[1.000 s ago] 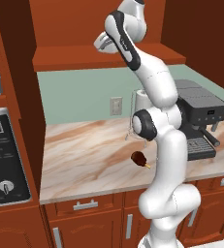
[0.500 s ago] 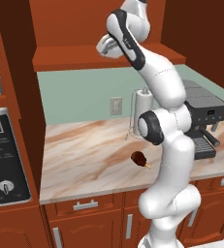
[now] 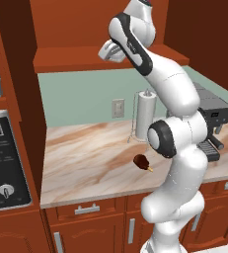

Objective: Retrieve the tupperware from the cabinet, then place the raw meat into the tupperware to avoid contamination.

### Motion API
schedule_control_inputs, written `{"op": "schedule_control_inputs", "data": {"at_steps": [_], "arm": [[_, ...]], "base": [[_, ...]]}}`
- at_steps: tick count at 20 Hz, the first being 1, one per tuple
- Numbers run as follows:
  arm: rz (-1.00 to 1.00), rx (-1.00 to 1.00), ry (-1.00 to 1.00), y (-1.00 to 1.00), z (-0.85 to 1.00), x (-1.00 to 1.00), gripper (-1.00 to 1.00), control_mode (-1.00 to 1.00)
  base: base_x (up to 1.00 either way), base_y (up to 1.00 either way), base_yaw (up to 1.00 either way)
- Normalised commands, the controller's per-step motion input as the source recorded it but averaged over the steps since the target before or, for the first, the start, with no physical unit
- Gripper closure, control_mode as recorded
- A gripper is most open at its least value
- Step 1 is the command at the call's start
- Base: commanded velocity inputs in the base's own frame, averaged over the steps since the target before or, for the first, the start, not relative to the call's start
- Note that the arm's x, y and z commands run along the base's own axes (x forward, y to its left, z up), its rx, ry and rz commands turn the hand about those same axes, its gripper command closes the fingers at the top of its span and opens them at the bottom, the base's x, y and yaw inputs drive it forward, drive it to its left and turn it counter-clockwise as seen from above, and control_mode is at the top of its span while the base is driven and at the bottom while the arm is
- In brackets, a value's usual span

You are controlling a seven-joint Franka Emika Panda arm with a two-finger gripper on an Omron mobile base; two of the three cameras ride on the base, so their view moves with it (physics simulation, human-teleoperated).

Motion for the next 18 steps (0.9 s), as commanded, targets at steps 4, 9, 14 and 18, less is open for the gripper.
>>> {"op": "schedule_control_inputs", "data": {"at_steps": [4, 9, 14, 18], "arm": [[0.0, 0.0, 0.0, -0.06, -0.06, -0.76, 1.0, -1.0], [0.0, 0.0, 0.0, -0.07, 0.0, -0.78, 1.0, -1.0], [0.0, 0.0, 0.0, -0.04, 0.0, -0.82, 1.0, -1.0], [0.0, 0.0, 0.0, -0.03, 0.0, -0.86, 1.0, -1.0]], "base": [[0.0, 0.0, 0.0], [0.0, 0.0, 0.0], [0.0, 0.0, 0.0], [0.0, 0.0, 0.0]]}}
